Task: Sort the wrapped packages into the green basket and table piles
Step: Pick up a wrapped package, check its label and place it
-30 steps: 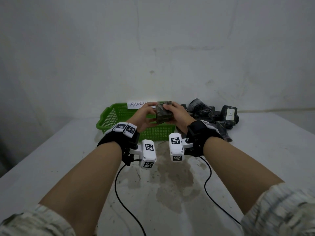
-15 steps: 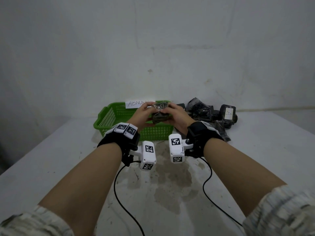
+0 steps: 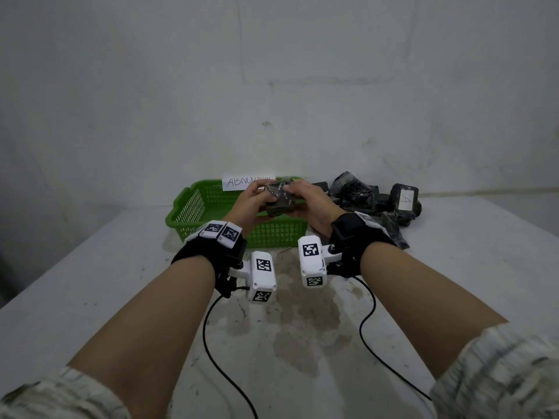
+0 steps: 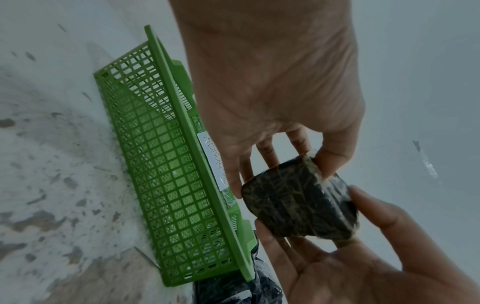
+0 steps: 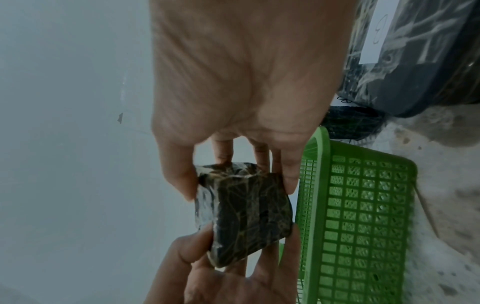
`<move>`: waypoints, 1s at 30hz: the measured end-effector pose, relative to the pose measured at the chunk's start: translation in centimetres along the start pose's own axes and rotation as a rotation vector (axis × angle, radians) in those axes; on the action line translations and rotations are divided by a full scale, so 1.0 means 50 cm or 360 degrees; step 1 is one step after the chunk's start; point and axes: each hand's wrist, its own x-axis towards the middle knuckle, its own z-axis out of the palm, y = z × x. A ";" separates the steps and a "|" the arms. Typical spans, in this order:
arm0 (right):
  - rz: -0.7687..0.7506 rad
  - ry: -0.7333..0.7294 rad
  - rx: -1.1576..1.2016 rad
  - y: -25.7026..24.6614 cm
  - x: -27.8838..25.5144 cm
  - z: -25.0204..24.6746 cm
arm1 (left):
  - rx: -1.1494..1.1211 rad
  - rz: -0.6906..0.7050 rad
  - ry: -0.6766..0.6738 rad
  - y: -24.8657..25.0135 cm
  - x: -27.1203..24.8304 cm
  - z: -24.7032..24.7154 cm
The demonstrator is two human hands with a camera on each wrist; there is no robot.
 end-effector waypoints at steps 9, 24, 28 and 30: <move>0.0002 0.0006 -0.0061 -0.007 -0.006 -0.001 | 0.0005 -0.0014 0.0024 0.000 -0.003 0.004; 0.0141 -0.0085 -0.0205 -0.004 -0.020 -0.015 | -0.0218 -0.0156 0.0166 0.006 -0.010 -0.004; 0.0212 -0.0119 -0.0363 -0.003 -0.021 -0.018 | -0.0251 -0.0257 0.0081 0.001 -0.014 -0.012; 0.0227 -0.0084 -0.0320 -0.008 -0.023 -0.014 | -0.0174 -0.0279 0.0051 0.000 -0.020 -0.010</move>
